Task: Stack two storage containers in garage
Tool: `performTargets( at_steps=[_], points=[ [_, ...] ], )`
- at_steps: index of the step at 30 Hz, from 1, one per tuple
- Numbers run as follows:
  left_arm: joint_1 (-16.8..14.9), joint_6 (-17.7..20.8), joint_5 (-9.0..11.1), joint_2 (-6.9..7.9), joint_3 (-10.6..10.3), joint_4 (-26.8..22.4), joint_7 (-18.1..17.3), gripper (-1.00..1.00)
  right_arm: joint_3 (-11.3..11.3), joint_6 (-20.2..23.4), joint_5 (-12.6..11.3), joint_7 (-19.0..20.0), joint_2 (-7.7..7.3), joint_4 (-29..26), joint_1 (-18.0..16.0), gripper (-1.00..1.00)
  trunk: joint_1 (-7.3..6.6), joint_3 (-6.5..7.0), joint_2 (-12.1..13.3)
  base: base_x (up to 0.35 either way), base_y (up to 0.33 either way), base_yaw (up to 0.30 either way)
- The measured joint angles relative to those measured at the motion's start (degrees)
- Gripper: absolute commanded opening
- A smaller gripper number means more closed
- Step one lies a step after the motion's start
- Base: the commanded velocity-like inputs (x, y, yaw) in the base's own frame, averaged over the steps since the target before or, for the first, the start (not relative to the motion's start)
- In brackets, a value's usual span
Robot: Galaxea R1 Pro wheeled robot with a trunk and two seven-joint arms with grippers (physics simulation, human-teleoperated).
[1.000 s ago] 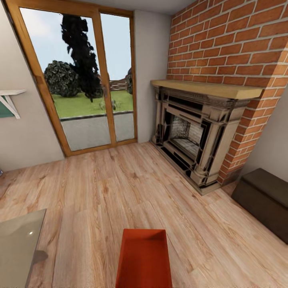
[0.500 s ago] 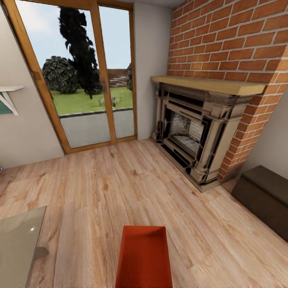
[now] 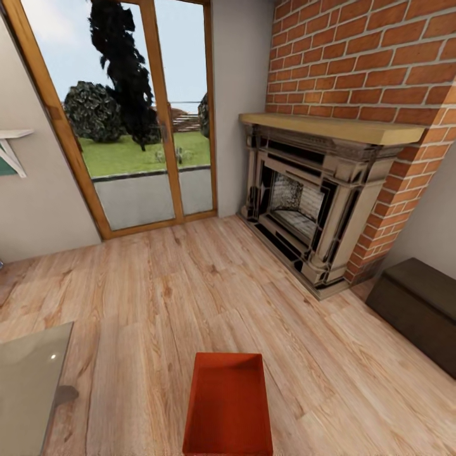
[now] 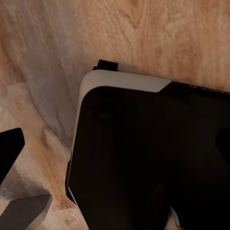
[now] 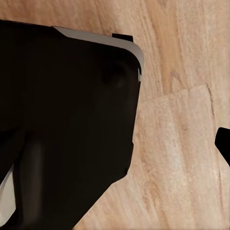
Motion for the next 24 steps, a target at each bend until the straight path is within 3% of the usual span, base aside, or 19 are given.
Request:
performTargets(
  at_steps=[24],
  points=[
    [0.00,0.00,0.01,0.00,0.00,0.00,0.00,1.00,-0.09,-0.02,-0.02,0.00,-0.01,0.00,0.01,1.00,0.00,-2.24,0.00,0.000,0.000,0.000]
  ],
)
